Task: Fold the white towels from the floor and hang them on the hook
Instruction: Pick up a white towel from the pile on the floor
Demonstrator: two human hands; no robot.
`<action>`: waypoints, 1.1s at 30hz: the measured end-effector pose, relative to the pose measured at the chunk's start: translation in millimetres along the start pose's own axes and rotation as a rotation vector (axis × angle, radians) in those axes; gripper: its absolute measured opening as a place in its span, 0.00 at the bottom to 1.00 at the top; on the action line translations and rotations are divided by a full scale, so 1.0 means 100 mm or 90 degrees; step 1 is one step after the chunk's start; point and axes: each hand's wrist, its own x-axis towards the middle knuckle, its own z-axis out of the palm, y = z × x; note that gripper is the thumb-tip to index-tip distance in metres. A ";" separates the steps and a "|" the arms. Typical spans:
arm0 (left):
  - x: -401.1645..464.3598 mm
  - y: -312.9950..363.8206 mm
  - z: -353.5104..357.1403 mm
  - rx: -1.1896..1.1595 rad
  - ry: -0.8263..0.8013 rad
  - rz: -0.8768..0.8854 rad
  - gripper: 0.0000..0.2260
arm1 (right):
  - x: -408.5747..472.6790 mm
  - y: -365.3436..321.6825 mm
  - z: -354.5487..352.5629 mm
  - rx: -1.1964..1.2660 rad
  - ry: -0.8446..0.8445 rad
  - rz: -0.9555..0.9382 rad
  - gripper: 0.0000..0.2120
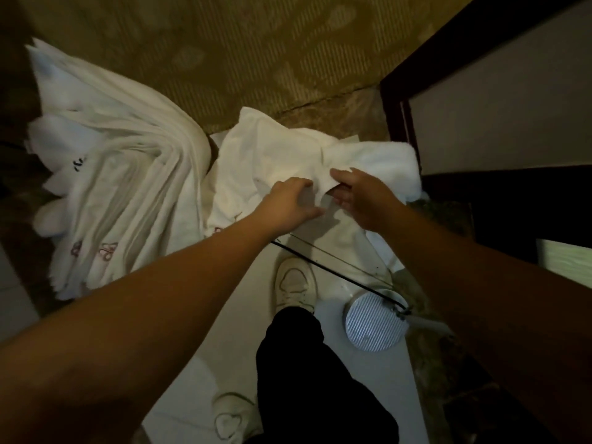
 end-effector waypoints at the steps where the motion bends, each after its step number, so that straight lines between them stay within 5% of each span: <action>1: -0.11 0.08 -0.02 -0.039 0.015 0.012 0.30 | -0.13 -0.03 0.05 0.028 -0.027 -0.006 0.11; 7: -0.82 0.47 -0.33 -0.149 0.200 0.012 0.12 | -0.97 -0.33 0.29 0.044 -0.114 -0.082 0.09; 11: -1.38 0.67 -0.62 -0.215 0.205 0.009 0.08 | -1.52 -0.51 0.47 0.000 -0.060 -0.151 0.14; 13: -1.71 0.74 -0.79 -0.246 0.217 0.014 0.07 | -1.85 -0.58 0.59 -0.051 -0.021 -0.208 0.20; 17: -2.43 0.89 -1.15 -0.266 0.234 0.033 0.08 | -2.60 -0.77 0.89 -0.168 -0.003 -0.361 0.09; 23: -3.69 1.07 -1.75 -0.328 0.263 0.071 0.11 | -3.79 -1.09 1.49 -0.130 -0.122 -0.425 0.07; 33: -6.12 1.54 -2.50 -0.278 0.359 0.136 0.05 | -6.20 -1.38 2.45 -0.167 -0.169 -0.526 0.06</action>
